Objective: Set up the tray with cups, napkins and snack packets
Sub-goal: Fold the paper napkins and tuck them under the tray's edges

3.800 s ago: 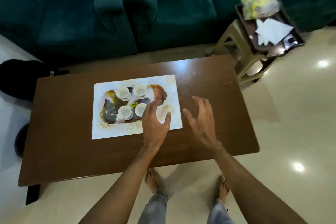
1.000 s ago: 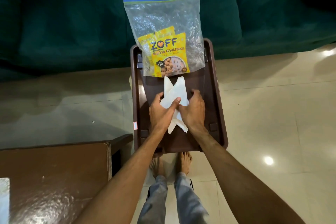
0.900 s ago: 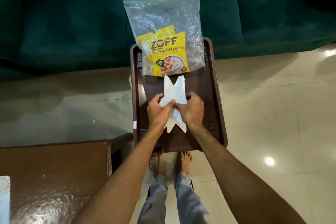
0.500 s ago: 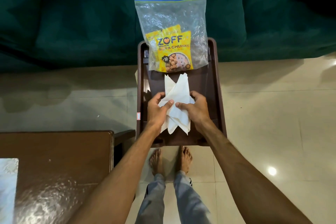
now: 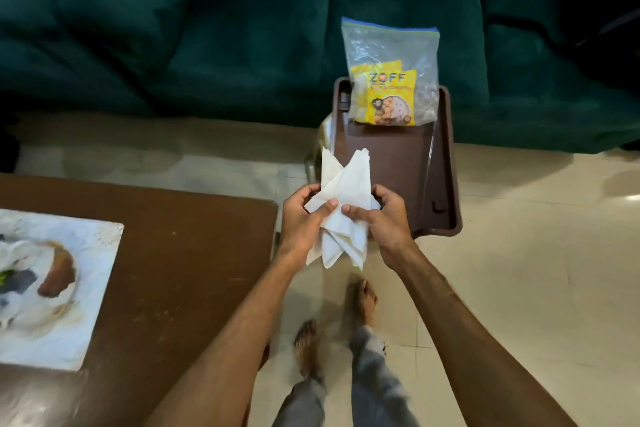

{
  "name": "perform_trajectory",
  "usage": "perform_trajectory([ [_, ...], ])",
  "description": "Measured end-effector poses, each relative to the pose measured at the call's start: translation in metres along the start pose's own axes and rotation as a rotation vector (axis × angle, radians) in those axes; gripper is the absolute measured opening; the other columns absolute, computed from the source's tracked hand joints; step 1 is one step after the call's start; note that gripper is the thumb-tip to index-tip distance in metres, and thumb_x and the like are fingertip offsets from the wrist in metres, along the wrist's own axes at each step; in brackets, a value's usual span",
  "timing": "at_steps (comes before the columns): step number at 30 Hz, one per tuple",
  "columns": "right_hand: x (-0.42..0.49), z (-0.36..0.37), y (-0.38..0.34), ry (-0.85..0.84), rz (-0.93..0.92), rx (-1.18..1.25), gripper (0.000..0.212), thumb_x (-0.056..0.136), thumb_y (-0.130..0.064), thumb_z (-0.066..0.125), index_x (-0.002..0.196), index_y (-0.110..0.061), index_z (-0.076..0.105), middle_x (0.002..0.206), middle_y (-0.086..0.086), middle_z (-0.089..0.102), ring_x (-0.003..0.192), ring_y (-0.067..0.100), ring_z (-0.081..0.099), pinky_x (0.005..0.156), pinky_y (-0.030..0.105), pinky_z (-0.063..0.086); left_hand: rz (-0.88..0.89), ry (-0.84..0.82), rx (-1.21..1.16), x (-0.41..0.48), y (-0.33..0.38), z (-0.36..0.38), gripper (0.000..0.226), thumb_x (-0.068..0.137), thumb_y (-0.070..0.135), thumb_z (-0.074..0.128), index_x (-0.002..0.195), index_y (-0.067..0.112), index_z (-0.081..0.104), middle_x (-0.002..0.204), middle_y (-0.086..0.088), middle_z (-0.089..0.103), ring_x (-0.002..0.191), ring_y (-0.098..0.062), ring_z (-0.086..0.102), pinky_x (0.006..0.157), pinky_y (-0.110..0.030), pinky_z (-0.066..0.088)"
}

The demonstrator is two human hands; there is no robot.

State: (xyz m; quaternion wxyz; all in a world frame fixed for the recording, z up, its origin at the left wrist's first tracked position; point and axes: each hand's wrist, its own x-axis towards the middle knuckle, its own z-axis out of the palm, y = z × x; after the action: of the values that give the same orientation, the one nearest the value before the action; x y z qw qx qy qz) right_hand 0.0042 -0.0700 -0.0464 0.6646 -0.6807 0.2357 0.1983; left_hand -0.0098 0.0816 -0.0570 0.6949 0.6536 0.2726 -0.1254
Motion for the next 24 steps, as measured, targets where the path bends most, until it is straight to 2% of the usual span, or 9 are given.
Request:
perform_trajectory([
  [3, -0.049, 0.043, 0.008, -0.047, -0.04, 0.004, 0.038, 0.073, -0.005, 0.085, 0.106, -0.015, 0.069, 0.102, -0.002, 0.077, 0.093, 0.021, 0.075, 0.07, 0.033, 0.063, 0.028, 0.031, -0.006, -0.046, -0.002, -0.055, 0.029, 0.085, 0.013, 0.08, 0.112, 0.016, 0.07, 0.105, 0.0, 0.078, 0.093, -0.022, 0.076, 0.081, -0.045, 0.064],
  [6, -0.096, 0.083, 0.028, -0.106, -0.035, -0.012, 0.043, 0.073, -0.002, 0.085, 0.112, -0.012, 0.068, 0.108, 0.003, 0.076, 0.098, 0.026, 0.074, 0.08, 0.046, 0.063, 0.051, 0.093, 0.01, -0.089, -0.014, -0.108, 0.028, 0.085, 0.014, 0.08, 0.11, 0.02, 0.07, 0.106, 0.001, 0.077, 0.093, -0.021, 0.076, 0.081, -0.045, 0.064],
  [8, -0.127, 0.108, 0.045, -0.154, -0.04, -0.027, 0.043, 0.073, -0.001, 0.084, 0.111, -0.012, 0.068, 0.107, 0.004, 0.077, 0.098, 0.027, 0.074, 0.084, 0.051, 0.061, 0.062, 0.142, 0.011, -0.121, -0.029, -0.142, 0.027, 0.084, 0.015, 0.081, 0.104, 0.029, 0.069, 0.105, 0.004, 0.077, 0.092, -0.018, 0.076, 0.078, -0.04, 0.065],
  [11, -0.174, 0.139, 0.071, -0.192, -0.064, -0.104, 0.044, 0.075, -0.007, 0.085, 0.114, -0.012, 0.067, 0.109, 0.003, 0.076, 0.097, 0.025, 0.074, 0.085, 0.052, 0.061, 0.067, 0.215, 0.029, -0.169, -0.055, -0.185, 0.026, 0.084, 0.024, 0.082, 0.101, 0.037, 0.067, 0.106, 0.01, 0.075, 0.087, -0.01, 0.075, 0.069, -0.027, 0.063],
  [13, -0.206, 0.16, 0.091, -0.212, -0.097, -0.151, 0.046, 0.076, -0.013, 0.085, 0.117, -0.012, 0.065, 0.112, 0.002, 0.074, 0.099, 0.023, 0.073, 0.086, 0.049, 0.062, 0.072, 0.258, 0.021, -0.199, -0.073, -0.212, 0.027, 0.083, 0.028, 0.083, 0.102, 0.037, 0.066, 0.107, 0.012, 0.074, 0.088, -0.011, 0.075, 0.07, -0.027, 0.063],
  [16, -0.251, 0.19, 0.117, -0.227, -0.145, -0.204, 0.046, 0.079, -0.019, 0.084, 0.12, -0.014, 0.064, 0.114, -0.001, 0.073, 0.1, 0.019, 0.071, 0.086, 0.044, 0.062, 0.089, 0.312, 0.017, -0.24, -0.097, -0.251, 0.025, 0.083, 0.027, 0.083, 0.1, 0.036, 0.068, 0.104, 0.013, 0.075, 0.093, -0.014, 0.074, 0.077, -0.035, 0.064],
  [20, -0.304, 0.232, 0.152, -0.244, -0.156, -0.202, 0.036, 0.081, -0.017, 0.082, 0.114, -0.016, 0.067, 0.108, -0.004, 0.075, 0.095, 0.016, 0.073, 0.08, 0.039, 0.064, 0.083, 0.358, 0.032, -0.29, -0.119, -0.307, 0.027, 0.082, 0.029, 0.084, 0.104, 0.034, 0.069, 0.108, 0.008, 0.076, 0.095, -0.016, 0.074, 0.079, -0.037, 0.064],
  [24, -0.343, 0.292, 0.181, -0.273, -0.157, -0.213, 0.026, 0.083, -0.017, 0.079, 0.106, -0.022, 0.067, 0.102, -0.011, 0.074, 0.09, 0.01, 0.072, 0.067, 0.021, 0.06, 0.037, 0.412, 0.025, -0.32, -0.135, -0.376, 0.03, 0.081, 0.027, 0.084, 0.109, 0.024, 0.072, 0.109, 0.004, 0.076, 0.096, -0.019, 0.073, 0.083, -0.046, 0.064],
])
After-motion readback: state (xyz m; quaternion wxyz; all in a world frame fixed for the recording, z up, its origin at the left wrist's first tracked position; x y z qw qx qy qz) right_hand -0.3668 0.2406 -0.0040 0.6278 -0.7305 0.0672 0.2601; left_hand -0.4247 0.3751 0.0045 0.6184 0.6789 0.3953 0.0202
